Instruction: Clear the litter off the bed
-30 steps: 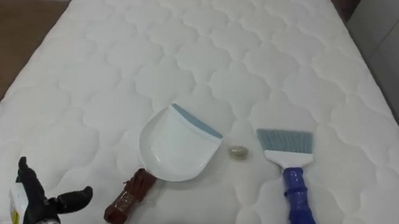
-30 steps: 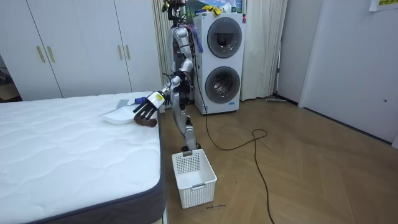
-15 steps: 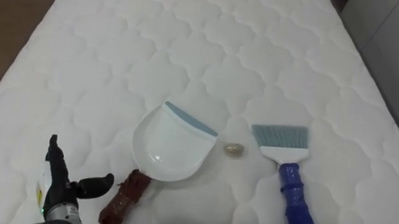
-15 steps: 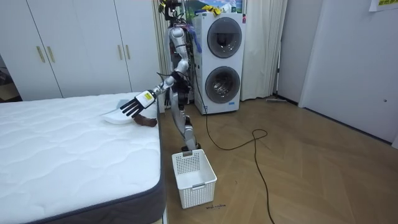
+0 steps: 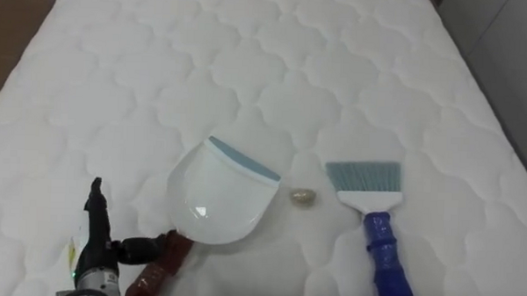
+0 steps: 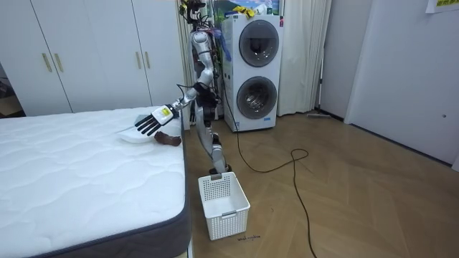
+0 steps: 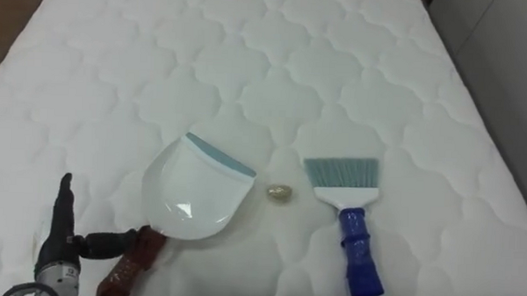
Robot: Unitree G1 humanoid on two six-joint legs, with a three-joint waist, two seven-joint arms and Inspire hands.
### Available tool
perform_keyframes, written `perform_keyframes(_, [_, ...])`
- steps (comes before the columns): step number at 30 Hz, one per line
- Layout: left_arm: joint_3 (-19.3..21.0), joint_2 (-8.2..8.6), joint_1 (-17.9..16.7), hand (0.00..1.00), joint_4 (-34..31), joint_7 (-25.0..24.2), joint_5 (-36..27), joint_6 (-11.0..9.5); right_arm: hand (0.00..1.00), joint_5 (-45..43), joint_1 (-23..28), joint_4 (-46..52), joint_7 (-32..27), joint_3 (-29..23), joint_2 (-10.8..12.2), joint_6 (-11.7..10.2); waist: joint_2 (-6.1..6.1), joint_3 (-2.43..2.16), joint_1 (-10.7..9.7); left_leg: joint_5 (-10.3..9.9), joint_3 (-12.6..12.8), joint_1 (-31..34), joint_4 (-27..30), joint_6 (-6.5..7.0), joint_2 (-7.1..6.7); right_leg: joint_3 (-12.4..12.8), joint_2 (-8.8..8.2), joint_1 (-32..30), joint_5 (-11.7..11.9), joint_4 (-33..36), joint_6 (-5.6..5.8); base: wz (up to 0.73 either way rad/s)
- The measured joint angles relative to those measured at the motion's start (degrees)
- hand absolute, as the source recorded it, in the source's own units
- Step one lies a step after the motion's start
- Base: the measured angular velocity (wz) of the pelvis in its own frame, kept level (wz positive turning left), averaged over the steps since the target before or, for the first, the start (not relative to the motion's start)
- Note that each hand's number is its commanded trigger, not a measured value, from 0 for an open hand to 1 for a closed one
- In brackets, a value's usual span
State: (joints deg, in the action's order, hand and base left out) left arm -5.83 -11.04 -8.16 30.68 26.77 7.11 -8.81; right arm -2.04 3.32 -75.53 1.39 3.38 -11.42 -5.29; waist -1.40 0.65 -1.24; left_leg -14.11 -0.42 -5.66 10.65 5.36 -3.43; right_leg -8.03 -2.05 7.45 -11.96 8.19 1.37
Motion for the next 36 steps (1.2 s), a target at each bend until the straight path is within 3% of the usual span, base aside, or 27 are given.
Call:
perform_keyframes(6, [-0.75,-0.31,0.06,0.0,0.78,-1.08,0.02,0.0,0.0,0.12,-0.25,0.05,-0.01,1.75,-0.08,0.0,0.06,0.02,-0.55,0.01,-0.33,-0.1,-0.02,-0.01,0.36,-0.01,0.2,-0.64,0.2,1.42,-0.34,-0.11])
perform_keyframes(8, [-2.89,-0.98,0.09,0.0,1.14,-1.31,0.18,0.04,0.0,1.31,-0.15,0.05,-0.16,2.13,-0.04,-0.09,0.86,0.33,-0.34,0.1,-4.26,-1.03,-0.5,-0.13,1.23,0.09,1.39,-3.28,-1.09,4.82,-0.91,-0.28])
perform_keyframes(9, [-3.4,-1.66,0.11,0.0,1.45,-1.61,0.47,0.04,0.0,2.19,-0.49,0.1,-0.33,2.32,0.3,-0.04,0.78,0.23,0.02,0.06,-7.36,-0.81,-0.74,-0.2,1.69,2.12,3.65,-5.6,-0.08,0.22,-2.54,-0.45])
perform_keyframes(10, [-3.29,-1.65,0.36,0.0,2.93,-2.18,0.51,0.34,0.0,3.15,-1.34,0.82,-0.75,3.01,0.17,-0.07,0.82,0.04,-0.8,-0.33,-7.59,0.24,0.23,-1.47,2.25,2.66,4.66,-7.14,5.48,-1.98,-3.89,-0.3])
perform_keyframes(11, [-3.43,-1.48,0.49,0.0,3.36,-2.8,0.71,0.85,0.0,3.61,-1.56,1.51,-1.19,3.49,0.04,-0.08,0.98,-0.08,-1.77,-0.44,-6.57,1.25,1.23,-3.01,2.36,2.4,4.42,-6.91,6.42,-2.05,-4.22,0.16])
perform_keyframes(12, [-3.66,-1.11,0.93,0.0,3.93,-3.89,1.7,1.16,0.0,4.14,-1.24,2.06,-1.92,4.3,0.1,-0.07,0.4,-0.03,-3.3,-0.44,-2.35,2.49,0.99,-5.16,2.73,3.92,3.42,-6.42,6.53,-1.98,-4.28,0.58])
perform_keyframes(13, [-4.49,-1.0,1.92,0.0,4.32,-4.12,2.41,1.13,0.0,4.09,-0.61,2.02,-1.99,4.32,0.22,0.1,-0.47,0.32,-3.7,0.67,0.6,4.83,-1.36,-5.46,3.3,7.01,2.51,-6.22,6.4,-1.98,-4.07,0.62])
perform_keyframes(14, [-4.84,-1.08,3.1,0.0,4.18,-4.08,2.62,1.07,0.0,3.96,-0.48,1.99,-2.0,4.35,0.35,0.36,-0.72,0.39,-3.64,1.94,1.64,6.56,-2.55,-5.53,3.47,8.48,1.87,-6.26,6.09,-1.9,-3.55,0.54])
perform_keyframes(15, [-6.07,-1.29,3.92,0.0,4.23,-3.62,2.64,0.82,0.0,3.74,-0.36,1.73,-1.68,4.39,0.54,1.2,-1.19,0.11,-3.05,6.39,3.94,8.67,-2.11,-4.03,3.77,9.13,1.01,-6.49,5.23,-1.42,-2.25,0.15])
perform_keyframes(16, [-6.91,-1.37,3.56,0.0,4.25,-3.4,2.65,0.82,0.0,3.84,-0.4,1.64,-1.54,4.4,0.48,1.66,-0.87,-0.25,-2.35,6.61,5.08,7.69,-1.97,-3.76,3.57,8.01,0.81,-6.25,5.1,-1.33,-1.92,0.0])
perform_keyframes(20, [-7.25,-1.41,3.55,0.0,4.18,-3.31,2.68,0.84,0.0,3.98,-1.36,2.09,-1.62,4.44,0.34,1.76,-0.38,-0.21,-1.14,6.41,4.97,6.04,-2.0,-3.49,2.57,4.81,0.25,-5.22,4.78,-1.39,-1.42,-0.14])
perform_keyframes(22, [-7.15,-1.41,3.65,0.0,4.19,-3.32,2.68,0.84,0.0,4.08,-2.11,2.35,-1.46,4.98,0.37,2.12,0.05,-0.24,-1.23,6.05,4.97,5.99,-2.02,-3.01,2.55,4.67,0.3,-4.8,4.68,-1.38,-1.25,0.0])
perform_keyframes(30, [-7.17,-1.09,3.5,0.0,7.71,-4.56,2.7,1.28,0.0,8.25,-1.9,2.08,-0.96,6.65,0.26,3.27,0.08,-0.08,-1.35,5.7,5.07,6.19,-0.98,-3.19,2.37,4.49,0.57,-4.84,4.57,-1.2,-1.28,-0.02])
perform_keyframes(36, [-7.15,-1.02,3.51,0.0,7.67,-5.03,4.99,1.27,0.0,8.95,-1.96,1.94,0.13,6.64,0.25,3.6,0.03,-0.4,-1.45,5.83,5.14,6.1,-0.81,-3.26,2.36,4.51,0.54,-5.3,4.29,-0.39,-1.39,0.0])
